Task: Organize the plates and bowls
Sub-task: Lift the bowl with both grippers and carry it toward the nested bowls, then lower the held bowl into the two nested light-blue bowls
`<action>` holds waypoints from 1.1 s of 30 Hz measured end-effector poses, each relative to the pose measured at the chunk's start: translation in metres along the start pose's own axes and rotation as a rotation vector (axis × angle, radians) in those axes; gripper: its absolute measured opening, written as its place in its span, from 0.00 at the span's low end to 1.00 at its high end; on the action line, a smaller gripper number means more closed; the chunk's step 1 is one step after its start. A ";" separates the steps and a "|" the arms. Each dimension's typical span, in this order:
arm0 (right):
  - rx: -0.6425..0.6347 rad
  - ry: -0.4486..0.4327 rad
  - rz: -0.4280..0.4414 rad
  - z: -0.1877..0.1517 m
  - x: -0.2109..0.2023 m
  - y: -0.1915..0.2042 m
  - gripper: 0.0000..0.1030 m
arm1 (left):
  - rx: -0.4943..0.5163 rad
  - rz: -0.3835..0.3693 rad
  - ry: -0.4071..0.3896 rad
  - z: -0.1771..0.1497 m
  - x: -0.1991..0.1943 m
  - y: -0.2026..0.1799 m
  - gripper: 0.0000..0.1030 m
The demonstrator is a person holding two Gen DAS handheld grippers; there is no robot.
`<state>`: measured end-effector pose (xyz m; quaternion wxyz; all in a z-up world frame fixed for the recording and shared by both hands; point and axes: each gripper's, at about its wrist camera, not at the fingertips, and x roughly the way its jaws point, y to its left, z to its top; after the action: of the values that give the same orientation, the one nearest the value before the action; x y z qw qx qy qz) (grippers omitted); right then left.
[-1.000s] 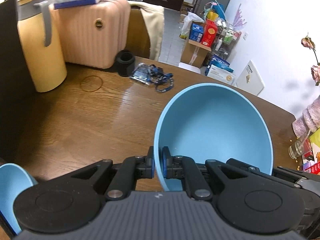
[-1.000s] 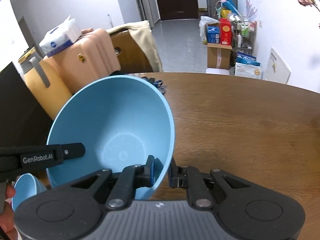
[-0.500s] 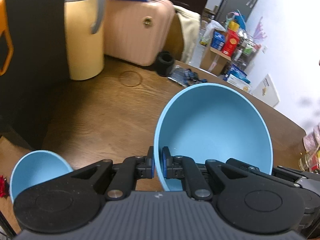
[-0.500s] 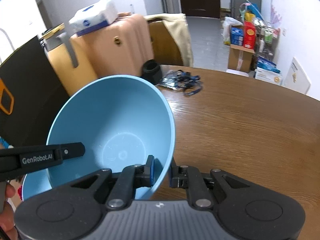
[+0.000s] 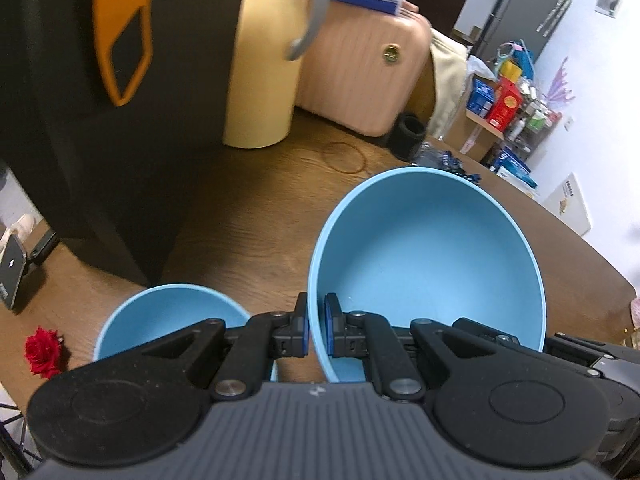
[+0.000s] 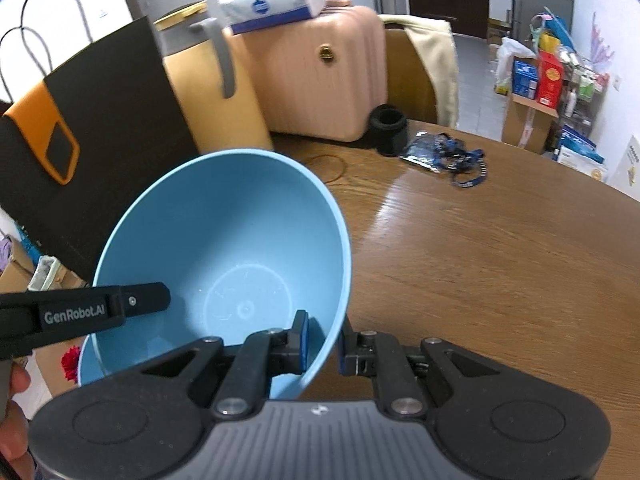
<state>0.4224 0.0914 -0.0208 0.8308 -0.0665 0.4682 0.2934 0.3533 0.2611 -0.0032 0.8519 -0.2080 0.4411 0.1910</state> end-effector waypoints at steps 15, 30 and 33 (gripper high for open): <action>-0.052 0.046 0.044 -0.003 0.023 0.050 0.12 | -0.058 0.051 0.010 -0.007 -0.002 0.051 0.08; -0.119 0.090 0.089 -0.006 0.048 0.091 0.12 | -0.130 0.092 0.021 -0.016 0.000 0.096 0.08; -0.134 0.102 0.096 -0.008 0.053 0.099 0.12 | -0.145 0.104 0.027 -0.019 0.002 0.105 0.08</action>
<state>0.3829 0.1922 -0.0526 0.7847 -0.1141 0.4918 0.3596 0.2879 0.3399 -0.0341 0.8175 -0.2486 0.4477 0.2635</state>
